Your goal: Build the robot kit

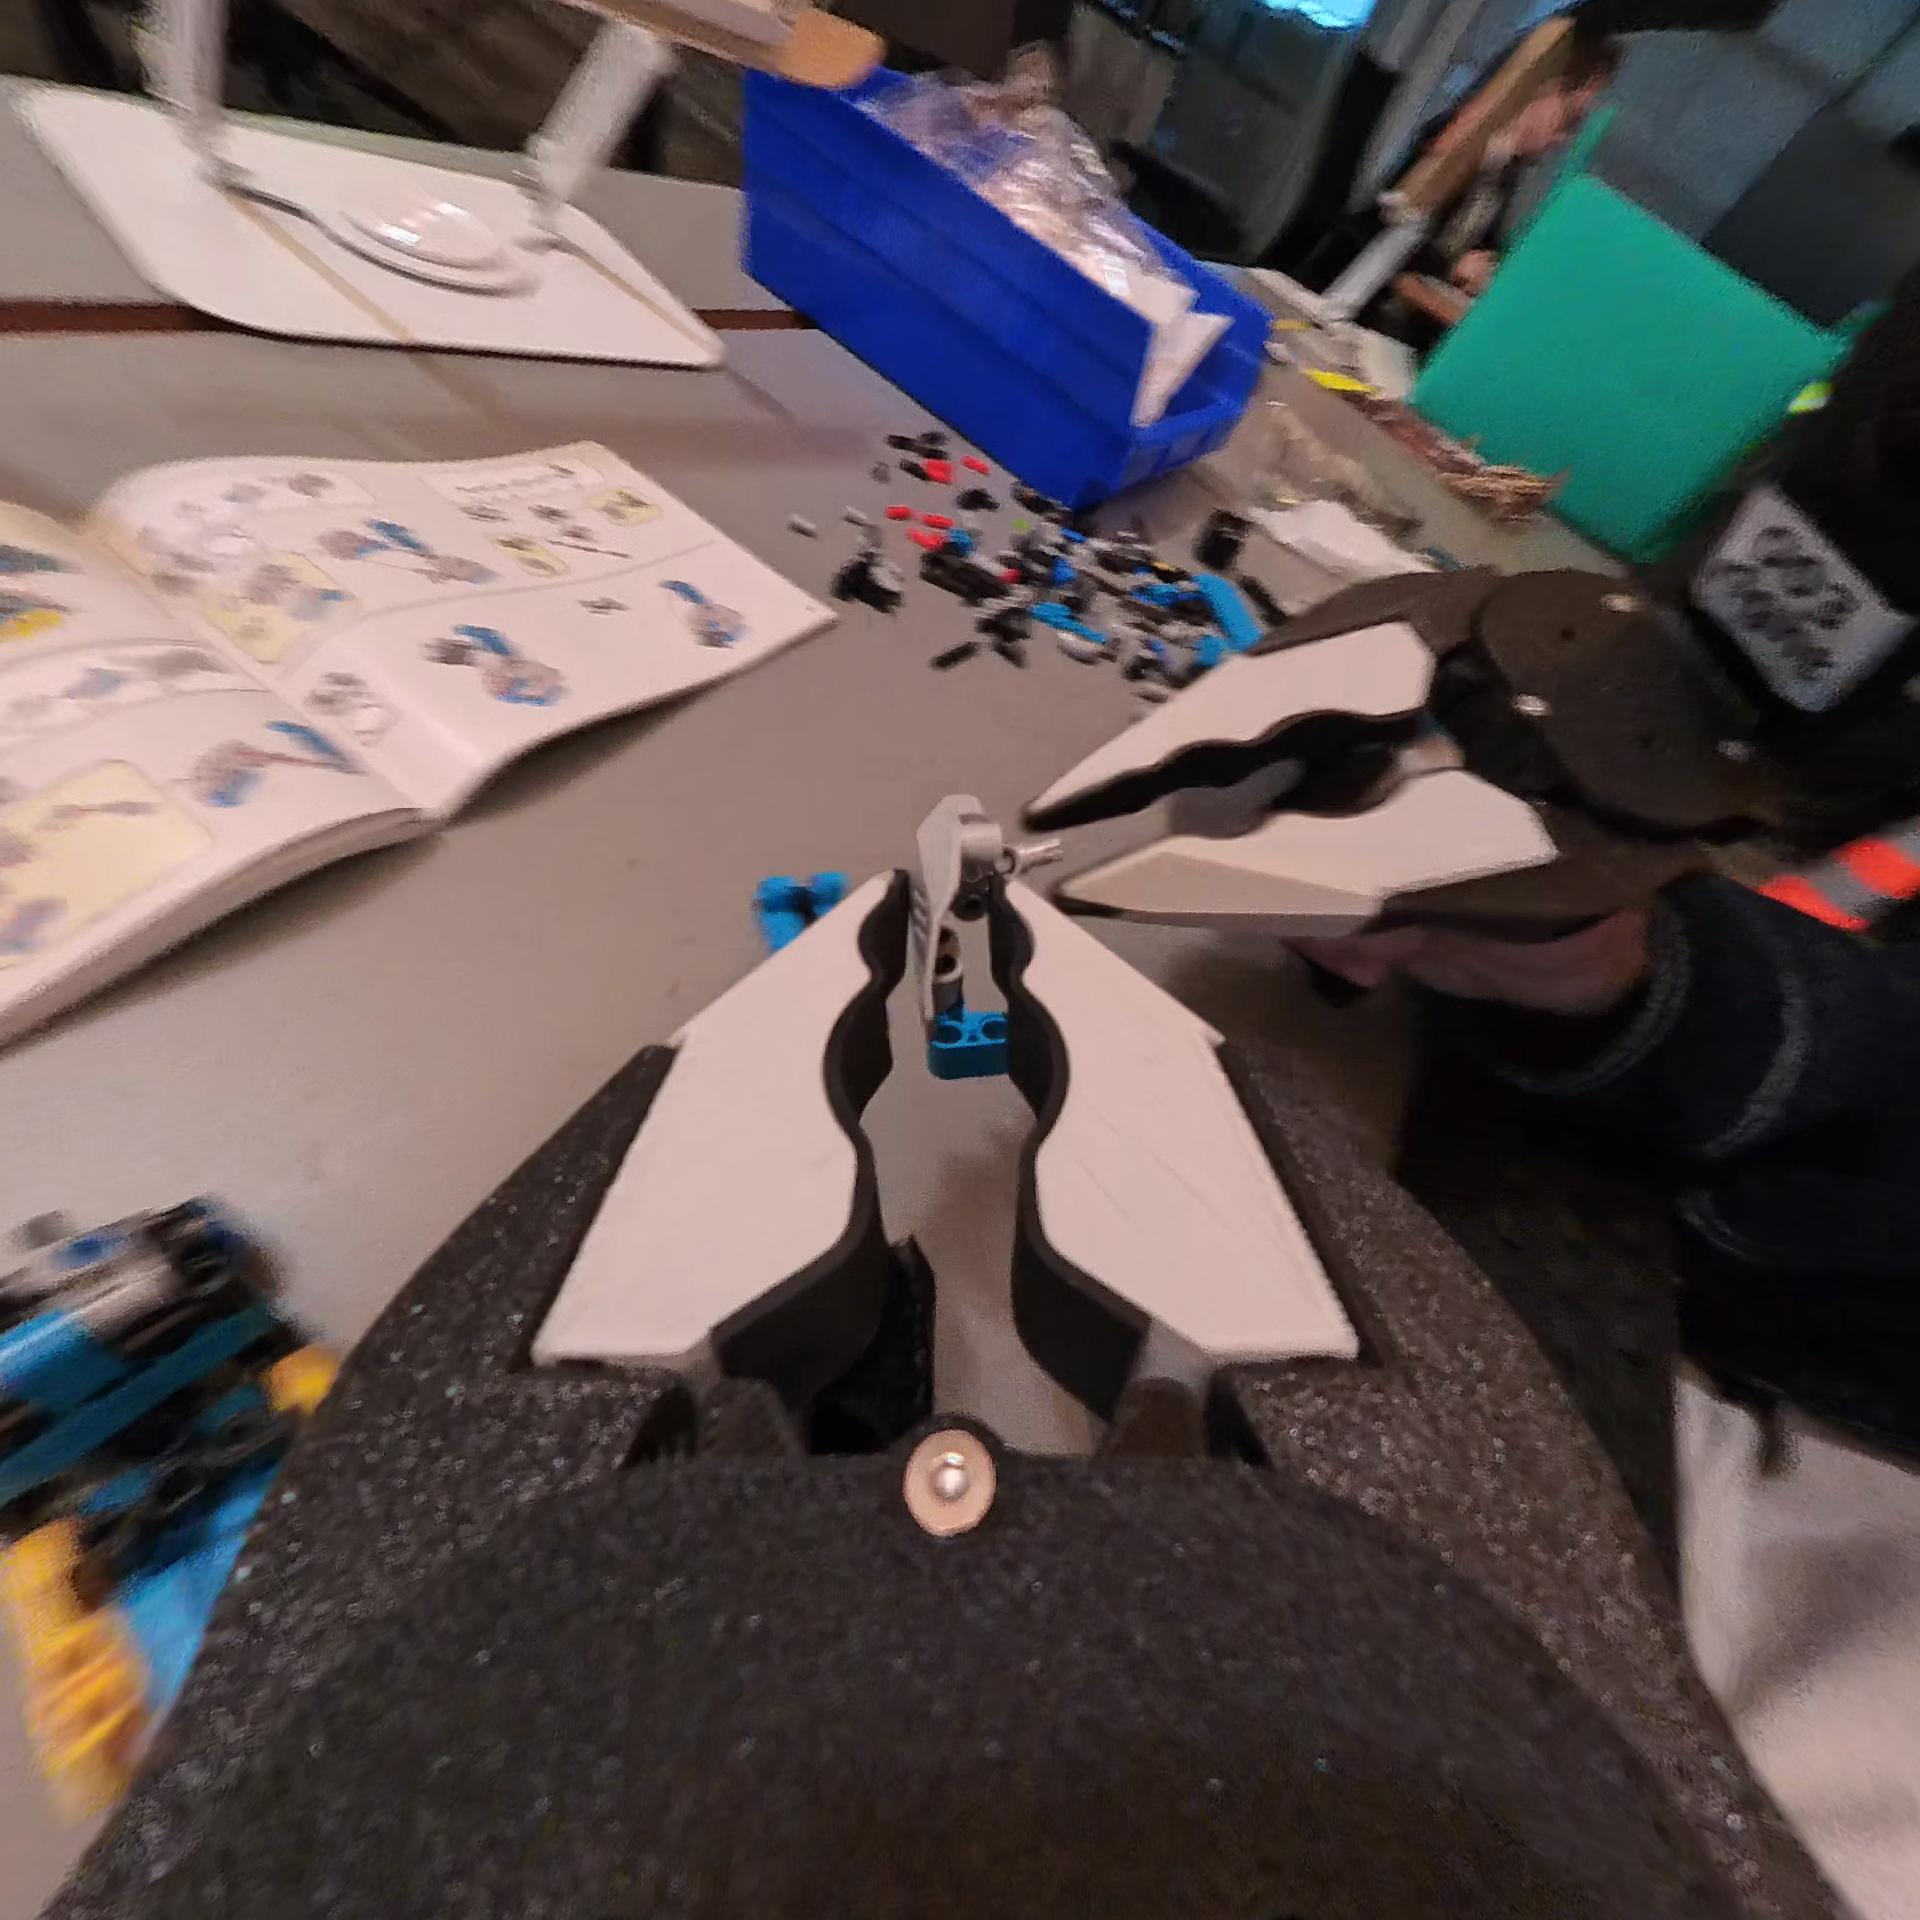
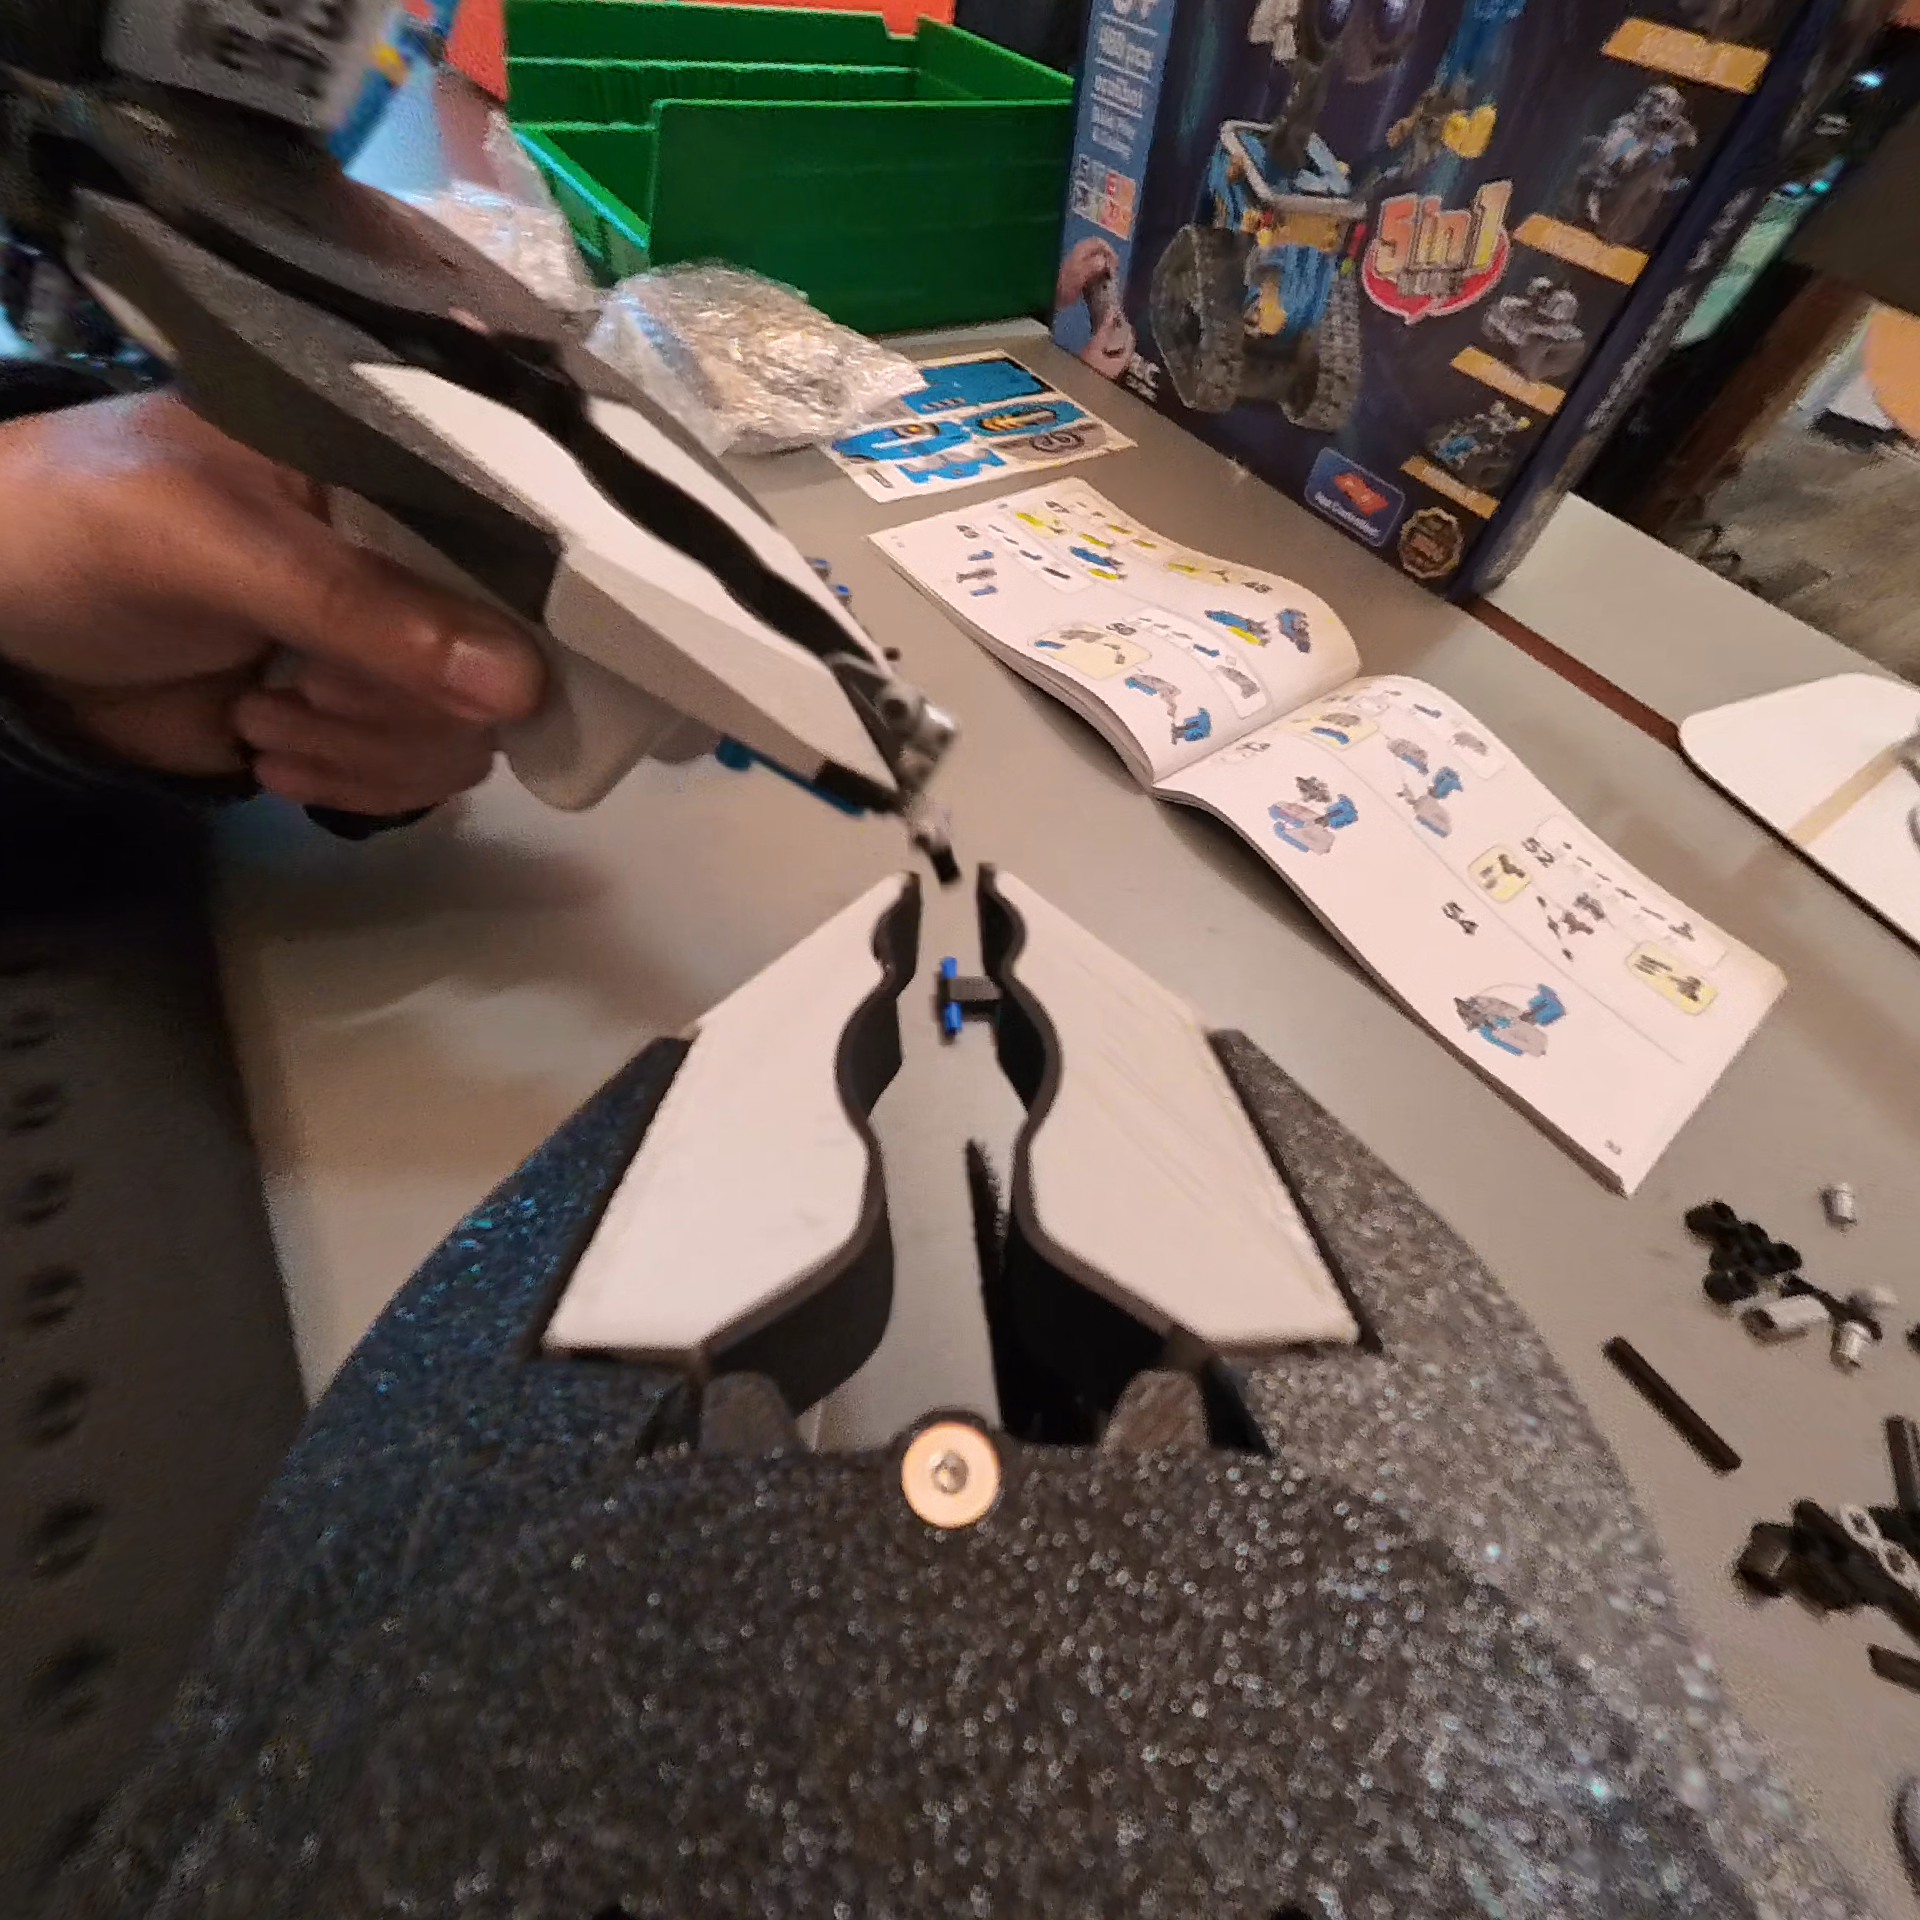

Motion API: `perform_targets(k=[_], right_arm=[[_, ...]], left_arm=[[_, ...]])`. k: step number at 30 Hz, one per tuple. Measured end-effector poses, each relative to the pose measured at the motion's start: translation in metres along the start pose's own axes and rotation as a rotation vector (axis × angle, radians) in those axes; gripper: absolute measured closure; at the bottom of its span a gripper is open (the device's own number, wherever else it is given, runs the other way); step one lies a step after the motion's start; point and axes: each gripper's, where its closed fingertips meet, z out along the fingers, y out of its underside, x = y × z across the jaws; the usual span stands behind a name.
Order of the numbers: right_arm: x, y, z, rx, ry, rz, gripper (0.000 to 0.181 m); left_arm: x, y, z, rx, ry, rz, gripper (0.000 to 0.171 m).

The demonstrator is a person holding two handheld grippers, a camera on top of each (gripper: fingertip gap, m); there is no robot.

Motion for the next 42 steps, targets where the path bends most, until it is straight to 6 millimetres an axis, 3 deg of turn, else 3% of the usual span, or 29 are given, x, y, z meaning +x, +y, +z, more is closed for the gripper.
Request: perform_targets(k=[4,7,11,15,25,42], right_arm=[[0.022,0.015,-0.001,-0.048,0.039,0.088,0.151],[0.046,0.027,-0.007,-0.079,0.056,0.21,0.149],[0.063,0.036,-0.012,-0.076,-0.017,0.418,0.146],[0.065,0.036,-0.009,-0.026,-0.089,0.536,0.147],[0.062,0.048,0.005,-0.038,-0.178,0.648,0.148],[0.06,0.052,0.007,-0.056,-0.186,0.682,0.142]], left_arm=[[-0.049,-0.024,-0.035,0.096,-0.221,0.059,0.156],[-0.081,-0.035,-0.062,0.151,-0.306,0.041,0.156],[-0.123,-0.03,-0.082,0.133,-0.4,-0.028,0.157],[-0.148,-0.02,-0.089,0.077,-0.454,-0.056,0.156],[-0.161,-0.009,-0.09,0.068,-0.442,-0.138,0.156],[-0.162,-0.004,-0.089,0.063,-0.424,-0.182,0.156]])
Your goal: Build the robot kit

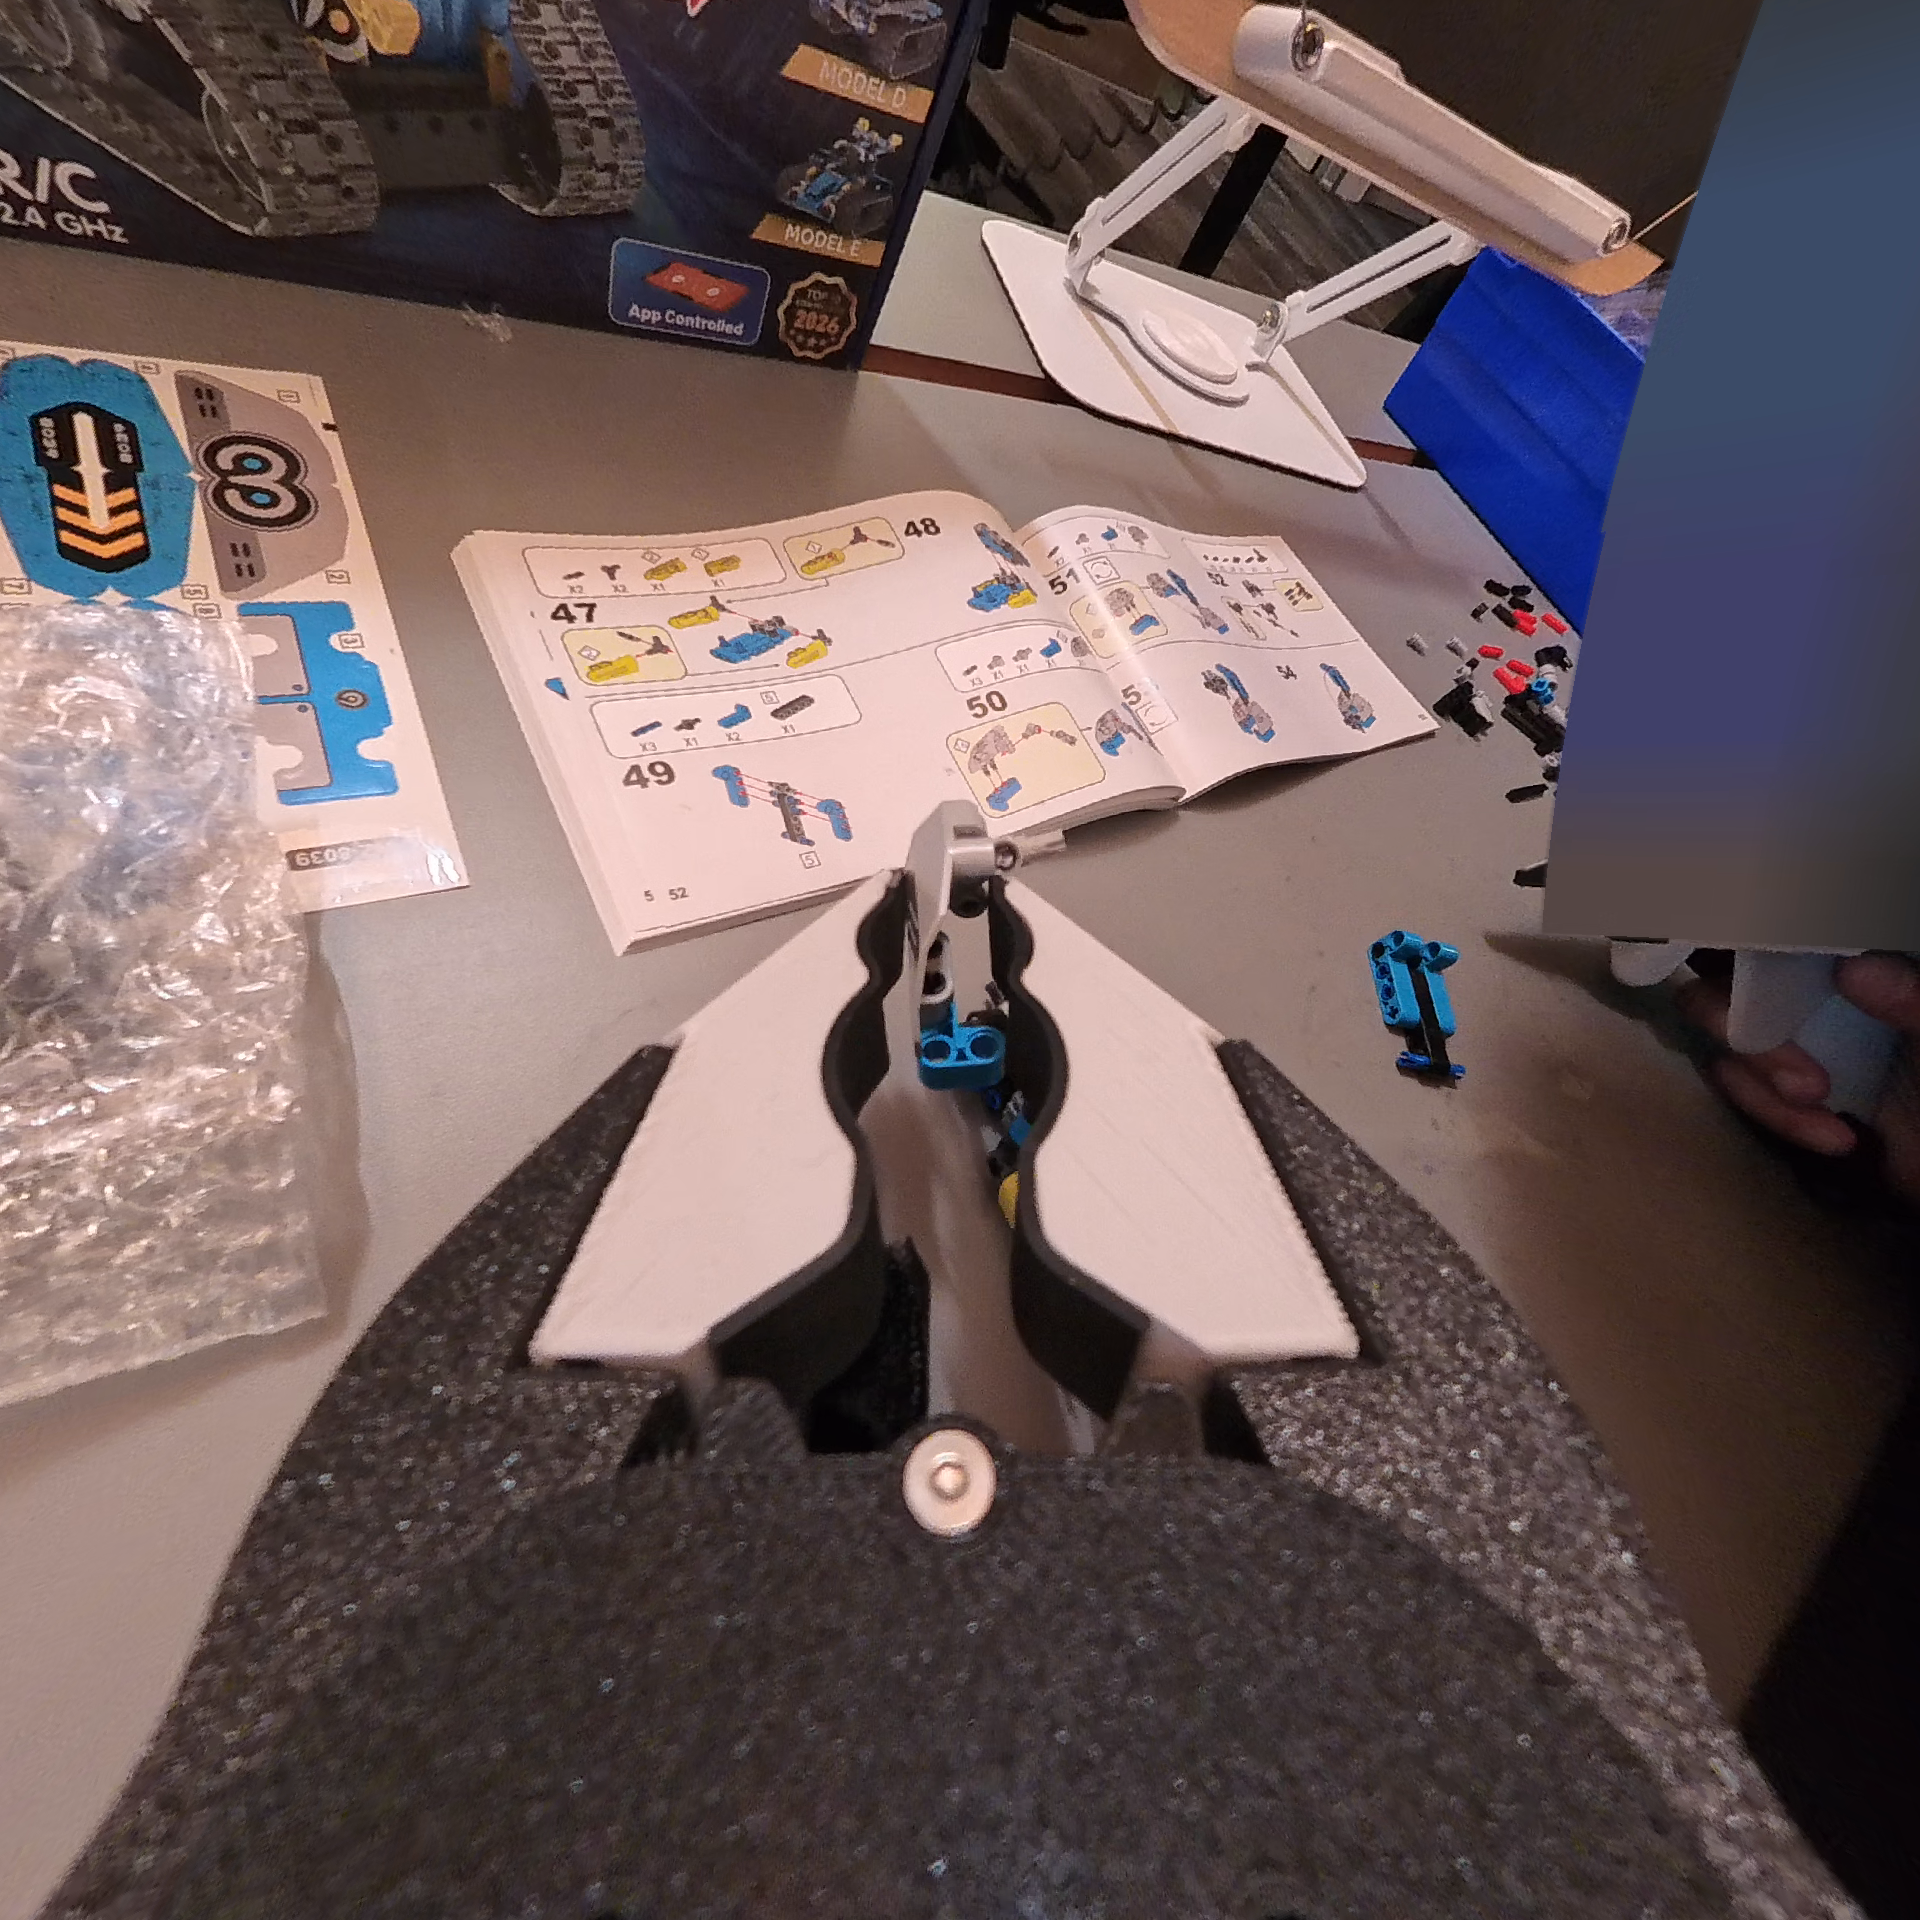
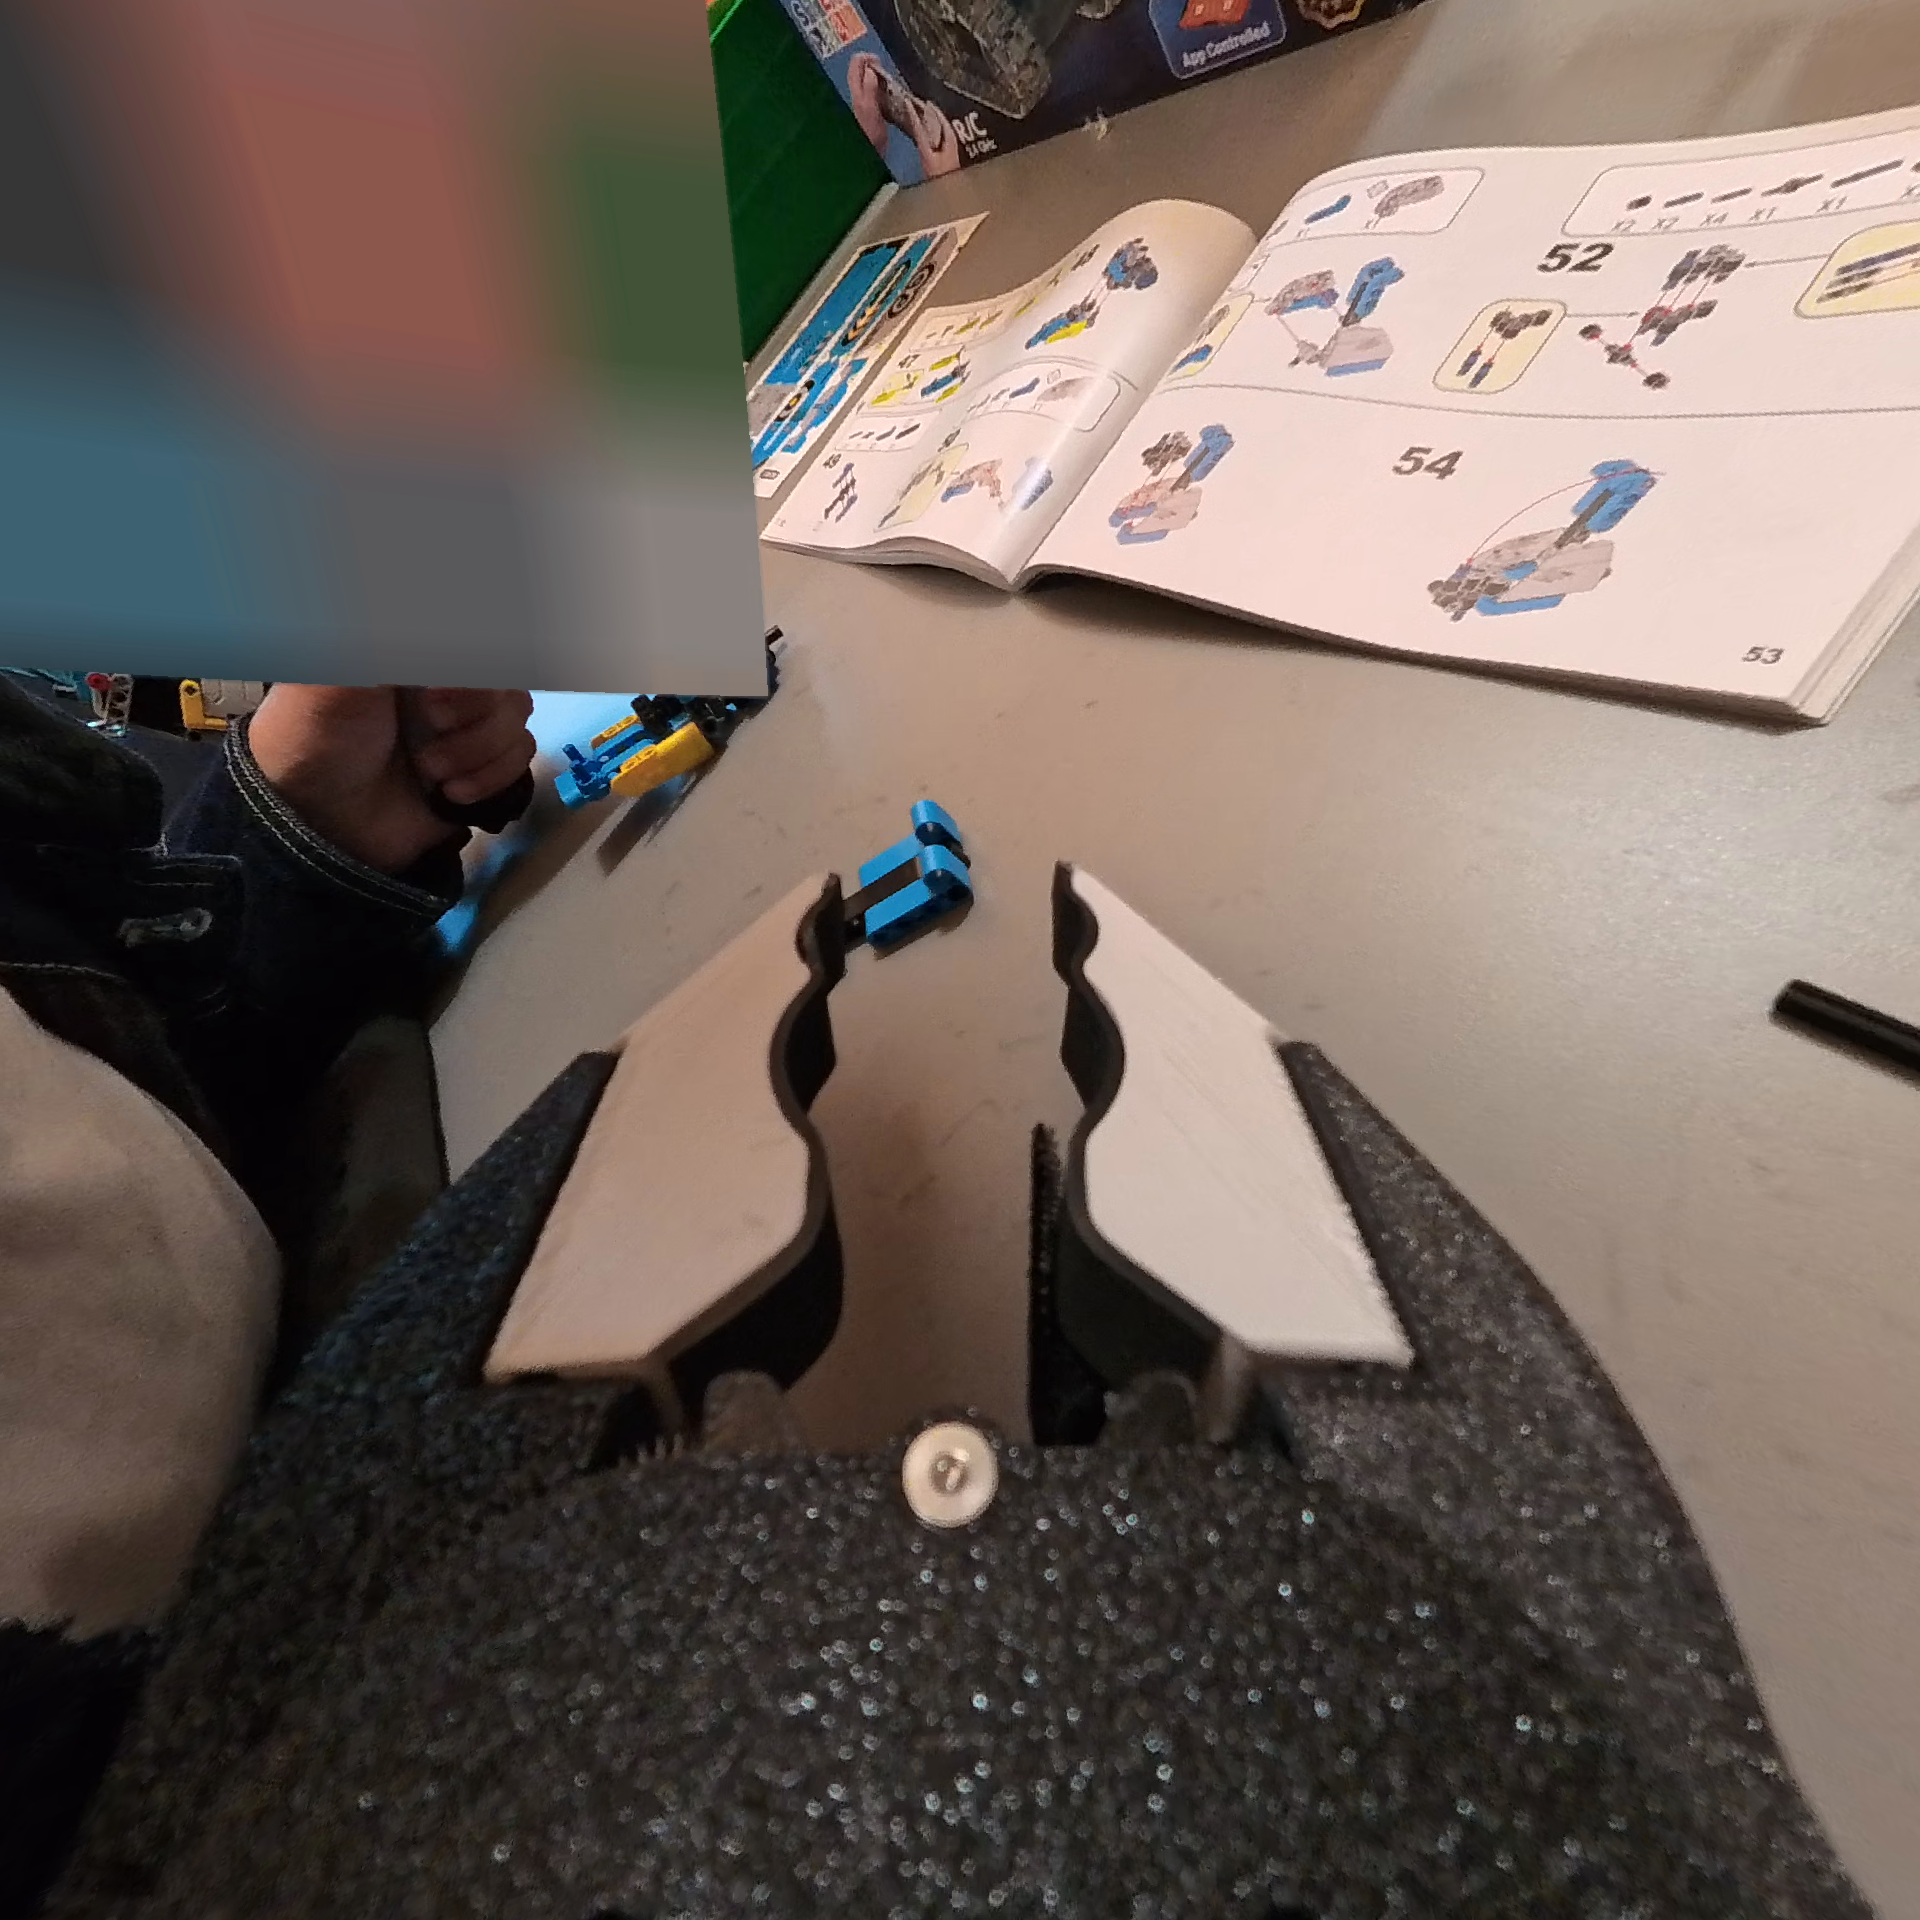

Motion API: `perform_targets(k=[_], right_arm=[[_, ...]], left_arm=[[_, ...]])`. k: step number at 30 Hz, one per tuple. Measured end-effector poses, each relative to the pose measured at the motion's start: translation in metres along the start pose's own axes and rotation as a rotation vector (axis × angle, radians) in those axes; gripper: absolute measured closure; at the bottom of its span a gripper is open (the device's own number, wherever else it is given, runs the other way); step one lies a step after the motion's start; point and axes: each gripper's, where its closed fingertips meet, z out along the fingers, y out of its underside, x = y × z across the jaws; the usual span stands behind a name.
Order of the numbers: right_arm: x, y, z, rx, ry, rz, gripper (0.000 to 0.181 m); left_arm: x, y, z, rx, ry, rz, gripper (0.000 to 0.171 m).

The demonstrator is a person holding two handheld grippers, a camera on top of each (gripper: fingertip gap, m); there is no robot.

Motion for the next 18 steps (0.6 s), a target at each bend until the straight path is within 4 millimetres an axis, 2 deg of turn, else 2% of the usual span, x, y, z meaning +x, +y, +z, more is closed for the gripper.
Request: perform_targets(k=[18], right_arm=[[0.0017,0.0008,0.0007,-0.006,-0.005,0.023,0.143]], left_arm=[[-0.0022,0.0032,0.0019,-0.013,0.0,-0.012,0.156]])
